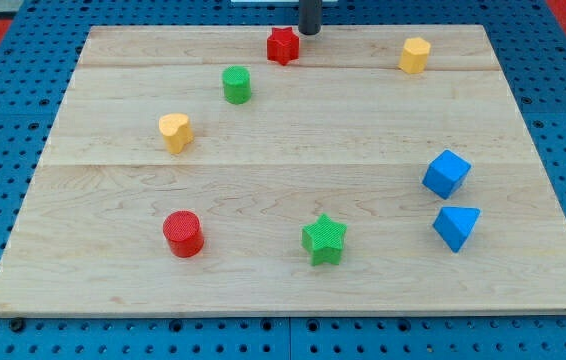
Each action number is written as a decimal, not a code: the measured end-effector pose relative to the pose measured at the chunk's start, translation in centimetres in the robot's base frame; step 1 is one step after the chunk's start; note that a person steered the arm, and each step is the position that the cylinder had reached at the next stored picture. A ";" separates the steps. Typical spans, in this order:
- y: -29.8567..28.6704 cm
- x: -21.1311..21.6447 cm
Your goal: Push the red star left to the yellow hexagon
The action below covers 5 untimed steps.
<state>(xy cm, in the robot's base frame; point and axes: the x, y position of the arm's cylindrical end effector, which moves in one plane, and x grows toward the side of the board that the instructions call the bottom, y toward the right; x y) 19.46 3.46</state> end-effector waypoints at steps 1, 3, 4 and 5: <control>0.0 0.0; -8.8 1.3; -9.8 4.4; -3.1 2.5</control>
